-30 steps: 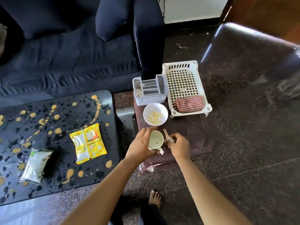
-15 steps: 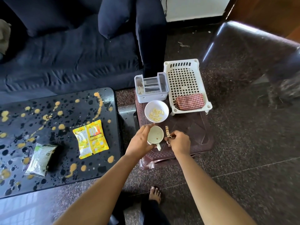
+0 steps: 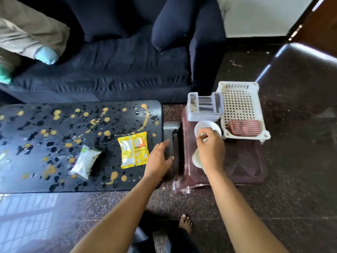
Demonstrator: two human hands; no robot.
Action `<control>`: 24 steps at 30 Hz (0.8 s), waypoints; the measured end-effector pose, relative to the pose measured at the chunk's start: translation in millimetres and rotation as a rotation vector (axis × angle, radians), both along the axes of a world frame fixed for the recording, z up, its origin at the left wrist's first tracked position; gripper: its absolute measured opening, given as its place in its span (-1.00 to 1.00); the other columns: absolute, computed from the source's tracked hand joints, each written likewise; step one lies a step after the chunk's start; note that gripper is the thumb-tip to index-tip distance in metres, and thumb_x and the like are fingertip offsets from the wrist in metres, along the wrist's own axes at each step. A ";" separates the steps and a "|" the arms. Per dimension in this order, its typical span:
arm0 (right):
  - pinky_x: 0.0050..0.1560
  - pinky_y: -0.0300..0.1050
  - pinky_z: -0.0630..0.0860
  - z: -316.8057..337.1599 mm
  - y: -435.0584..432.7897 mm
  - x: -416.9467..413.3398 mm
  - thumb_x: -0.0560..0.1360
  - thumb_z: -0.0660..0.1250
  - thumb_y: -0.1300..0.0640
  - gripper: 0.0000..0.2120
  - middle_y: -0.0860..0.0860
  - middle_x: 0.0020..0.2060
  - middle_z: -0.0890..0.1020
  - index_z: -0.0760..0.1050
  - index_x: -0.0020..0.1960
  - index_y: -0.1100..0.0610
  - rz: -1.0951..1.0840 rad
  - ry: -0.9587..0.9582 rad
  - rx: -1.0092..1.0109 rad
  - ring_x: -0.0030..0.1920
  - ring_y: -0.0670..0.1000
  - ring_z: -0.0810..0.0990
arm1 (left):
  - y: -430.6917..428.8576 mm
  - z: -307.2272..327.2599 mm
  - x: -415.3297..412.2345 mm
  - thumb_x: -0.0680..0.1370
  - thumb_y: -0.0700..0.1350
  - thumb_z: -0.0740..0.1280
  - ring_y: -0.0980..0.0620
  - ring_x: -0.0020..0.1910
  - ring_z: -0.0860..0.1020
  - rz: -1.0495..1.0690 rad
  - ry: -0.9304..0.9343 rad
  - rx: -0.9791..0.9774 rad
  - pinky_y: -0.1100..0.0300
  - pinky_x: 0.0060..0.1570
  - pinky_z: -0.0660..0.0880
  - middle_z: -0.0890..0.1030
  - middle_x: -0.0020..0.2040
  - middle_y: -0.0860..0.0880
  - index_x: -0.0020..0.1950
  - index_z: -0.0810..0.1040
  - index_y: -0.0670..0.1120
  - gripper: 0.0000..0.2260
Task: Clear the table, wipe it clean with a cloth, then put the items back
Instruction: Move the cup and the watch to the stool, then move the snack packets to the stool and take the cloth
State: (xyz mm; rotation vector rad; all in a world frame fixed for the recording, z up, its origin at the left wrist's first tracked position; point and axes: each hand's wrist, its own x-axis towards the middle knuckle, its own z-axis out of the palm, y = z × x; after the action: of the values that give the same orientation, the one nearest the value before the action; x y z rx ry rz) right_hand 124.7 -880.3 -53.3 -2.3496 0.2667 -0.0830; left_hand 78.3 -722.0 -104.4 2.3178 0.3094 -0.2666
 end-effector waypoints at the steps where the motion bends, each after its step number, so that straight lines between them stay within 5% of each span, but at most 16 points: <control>1: -0.17 -0.11 0.42 1.2 21.3 2.6 0.48 0.33 0.20 -0.86 0.03 -0.09 0.59 0.58 0.02 0.10 0.077 0.010 0.017 -0.09 0.09 0.54 | 18.5 4.4 -1.9 0.49 -0.14 0.39 0.01 0.27 0.46 0.073 -0.005 -0.003 0.14 0.23 0.42 0.48 0.30 -0.01 0.44 0.33 -0.03 -0.47; 5: -0.14 -0.10 0.45 -18.8 99.2 4.6 0.49 0.32 0.15 -0.88 0.01 -0.05 0.61 0.57 0.01 0.07 0.338 0.183 -0.049 -0.01 0.07 0.56 | 100.2 17.1 -14.8 0.50 -0.14 0.37 0.01 0.16 0.52 0.352 0.003 0.018 0.12 0.09 0.47 0.56 0.19 -0.03 0.34 0.44 -0.03 -0.59; 10: -0.08 -0.08 0.49 -66.6 181.4 0.2 0.49 0.34 0.08 -0.78 0.05 0.10 0.57 0.52 0.14 0.07 0.453 0.471 -0.145 0.08 0.10 0.54 | 214.0 6.4 -42.6 0.55 -0.13 0.31 -0.08 0.23 0.49 0.552 0.138 0.095 0.05 0.14 0.47 0.47 0.32 -0.09 0.41 0.38 -0.06 -0.58; 18: 0.04 0.03 0.49 -108.4 245.0 -1.7 0.50 0.33 0.11 -0.63 0.13 0.23 0.44 0.40 0.27 0.15 0.252 0.597 -0.369 0.25 0.17 0.41 | 307.9 -39.0 -62.3 0.53 -0.07 0.35 -0.14 0.39 0.28 0.497 0.381 0.209 -0.02 0.27 0.34 0.31 0.41 -0.12 0.49 0.21 -0.08 -0.43; 24: 0.09 0.09 0.47 -117.8 266.7 6.6 0.39 0.44 -0.16 -0.34 0.14 0.27 0.43 0.32 0.32 0.17 0.141 0.607 -0.452 0.27 0.18 0.38 | 336.8 -63.7 -52.5 0.48 0.08 0.40 -0.10 0.42 0.25 0.386 0.448 0.250 -0.04 0.29 0.29 0.33 0.43 -0.06 0.52 0.13 -0.02 -0.29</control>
State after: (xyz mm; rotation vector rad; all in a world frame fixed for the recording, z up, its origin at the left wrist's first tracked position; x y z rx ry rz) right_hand 131.3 -613.7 -171.0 -2.7839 0.4040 0.7169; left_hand 25.8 -385.2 -168.1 2.3577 1.0507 -0.5775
